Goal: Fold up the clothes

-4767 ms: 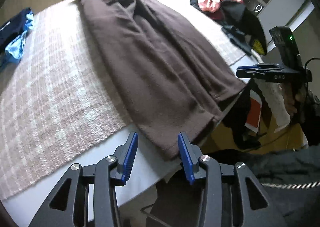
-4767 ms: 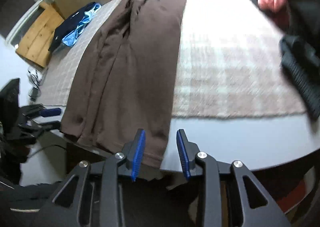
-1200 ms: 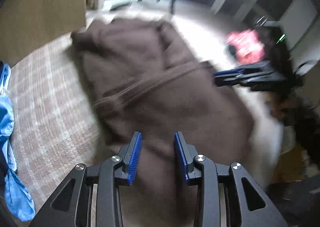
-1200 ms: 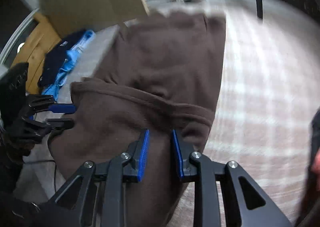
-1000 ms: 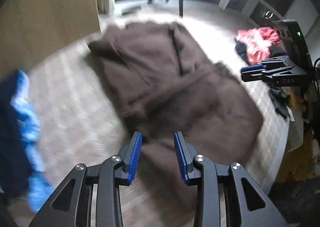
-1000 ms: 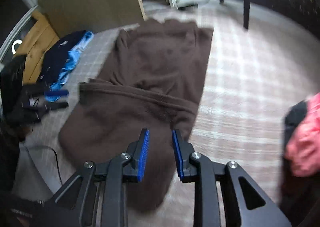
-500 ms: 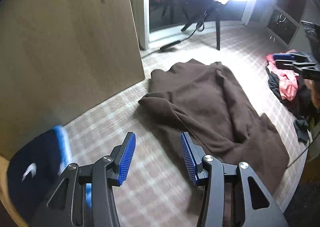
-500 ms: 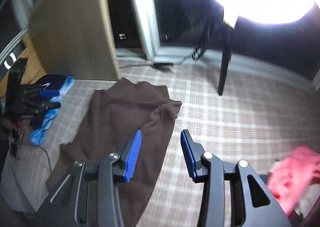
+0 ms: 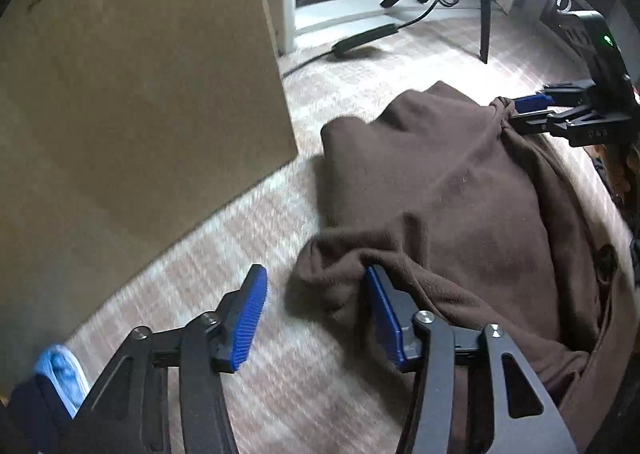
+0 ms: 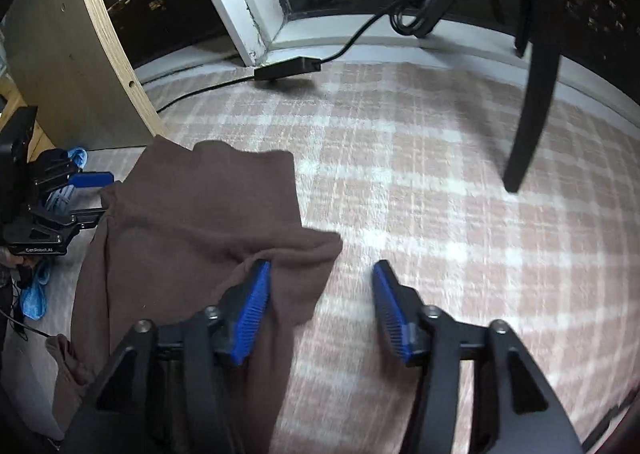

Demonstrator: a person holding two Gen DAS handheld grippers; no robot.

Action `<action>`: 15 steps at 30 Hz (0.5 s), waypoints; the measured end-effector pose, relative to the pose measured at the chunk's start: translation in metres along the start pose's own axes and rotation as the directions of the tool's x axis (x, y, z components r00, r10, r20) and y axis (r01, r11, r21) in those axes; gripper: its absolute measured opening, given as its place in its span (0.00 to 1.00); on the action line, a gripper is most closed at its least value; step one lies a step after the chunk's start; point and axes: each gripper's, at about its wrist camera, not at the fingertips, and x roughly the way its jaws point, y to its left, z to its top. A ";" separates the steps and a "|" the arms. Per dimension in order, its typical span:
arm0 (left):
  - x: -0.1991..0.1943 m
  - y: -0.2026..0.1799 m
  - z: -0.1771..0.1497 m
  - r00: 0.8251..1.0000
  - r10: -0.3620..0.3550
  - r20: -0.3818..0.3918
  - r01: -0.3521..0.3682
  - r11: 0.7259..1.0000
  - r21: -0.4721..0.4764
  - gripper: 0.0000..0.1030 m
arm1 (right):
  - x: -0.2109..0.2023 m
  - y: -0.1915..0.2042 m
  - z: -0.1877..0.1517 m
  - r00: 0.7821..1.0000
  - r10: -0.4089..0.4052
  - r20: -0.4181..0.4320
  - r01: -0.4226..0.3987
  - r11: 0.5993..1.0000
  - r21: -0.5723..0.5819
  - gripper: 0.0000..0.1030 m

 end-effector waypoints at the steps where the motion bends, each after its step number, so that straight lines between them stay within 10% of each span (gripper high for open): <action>1: 0.000 0.000 0.001 1.000 0.000 -0.002 0.000 1.000 0.002 0.50 | 0.000 0.000 0.001 1.000 0.006 -0.002 -0.006 1.000 -0.006 0.54; 9: 0.001 -0.018 0.008 1.000 0.018 -0.003 -0.018 0.995 0.102 0.32 | 0.000 0.005 0.005 0.999 0.019 -0.037 -0.021 0.998 -0.065 0.53; 15: 0.001 -0.020 0.009 1.000 0.020 -0.009 -0.019 0.994 0.112 0.31 | 0.001 0.020 0.004 0.999 -0.015 -0.045 0.012 0.996 -0.085 0.29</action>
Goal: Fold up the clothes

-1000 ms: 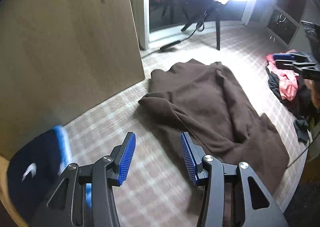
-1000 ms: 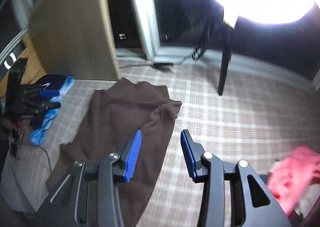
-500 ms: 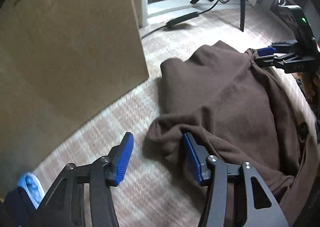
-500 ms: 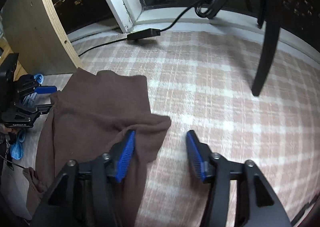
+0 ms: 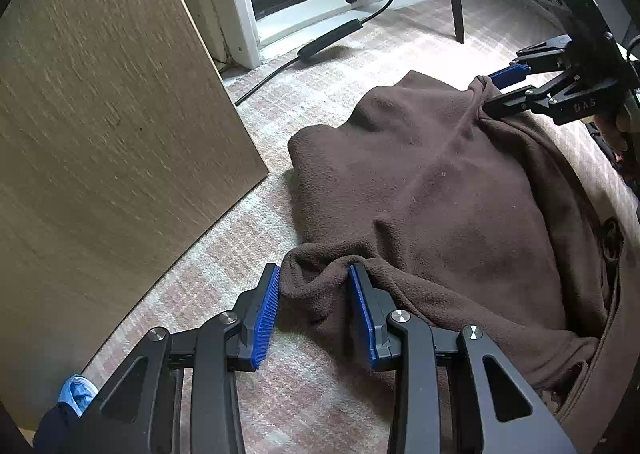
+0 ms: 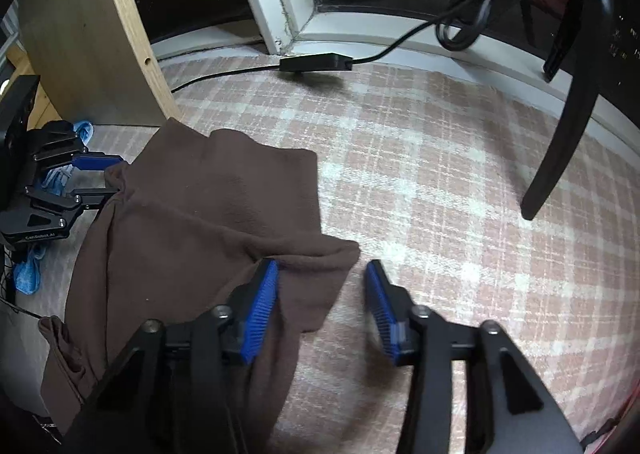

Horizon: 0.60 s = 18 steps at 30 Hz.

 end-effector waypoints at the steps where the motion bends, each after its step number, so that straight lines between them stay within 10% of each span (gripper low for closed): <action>1: 0.000 0.000 0.000 1.000 -0.001 0.000 0.001 1.000 -0.002 0.30 | -0.001 0.003 0.000 1.000 -0.010 0.001 0.010 1.000 -0.001 0.26; 18: -0.002 -0.004 0.000 1.000 -0.012 -0.001 0.012 1.000 0.004 0.23 | -0.001 0.026 -0.002 0.991 -0.133 0.023 0.135 0.986 -0.098 0.21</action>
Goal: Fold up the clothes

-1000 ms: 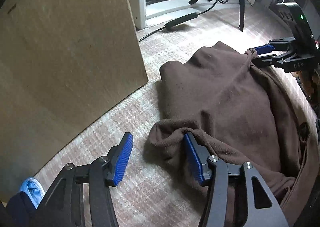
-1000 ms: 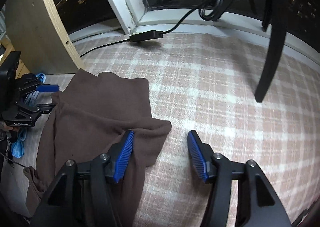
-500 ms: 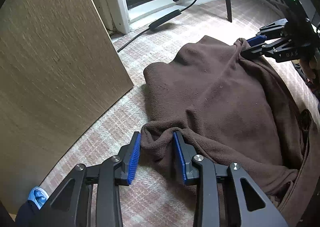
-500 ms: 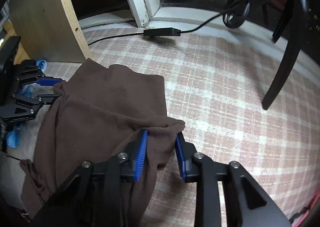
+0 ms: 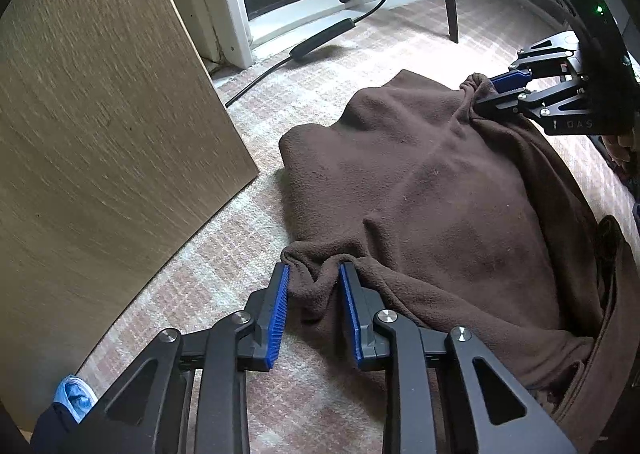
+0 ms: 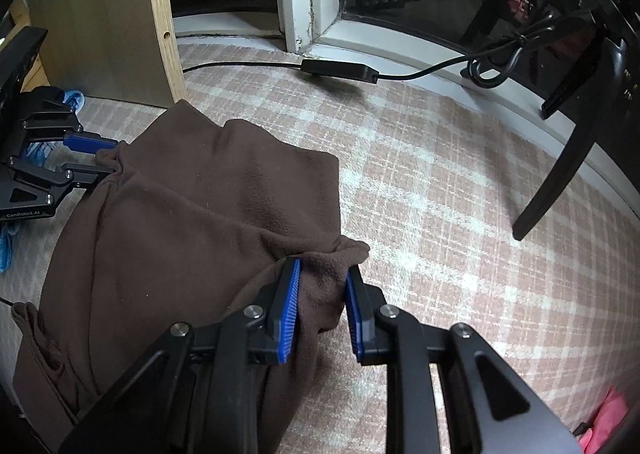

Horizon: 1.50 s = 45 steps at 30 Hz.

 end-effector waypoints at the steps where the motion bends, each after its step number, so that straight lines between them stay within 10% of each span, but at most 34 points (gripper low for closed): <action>1: 0.000 0.000 0.000 1.000 0.003 0.000 -0.003 1.000 -0.004 0.22 | 0.000 0.000 -0.001 1.000 0.003 0.002 -0.003 1.000 0.003 0.21; 13: -0.009 -0.019 0.000 0.994 0.111 0.026 -0.110 0.994 -0.027 0.14 | -0.003 -0.003 -0.002 1.000 0.013 0.011 -0.013 0.999 0.039 0.18; 45: -0.055 -0.025 0.003 0.993 0.086 0.077 -0.085 0.996 -0.018 0.12 | -0.049 0.000 0.001 0.994 0.057 0.098 -0.067 0.993 0.097 0.09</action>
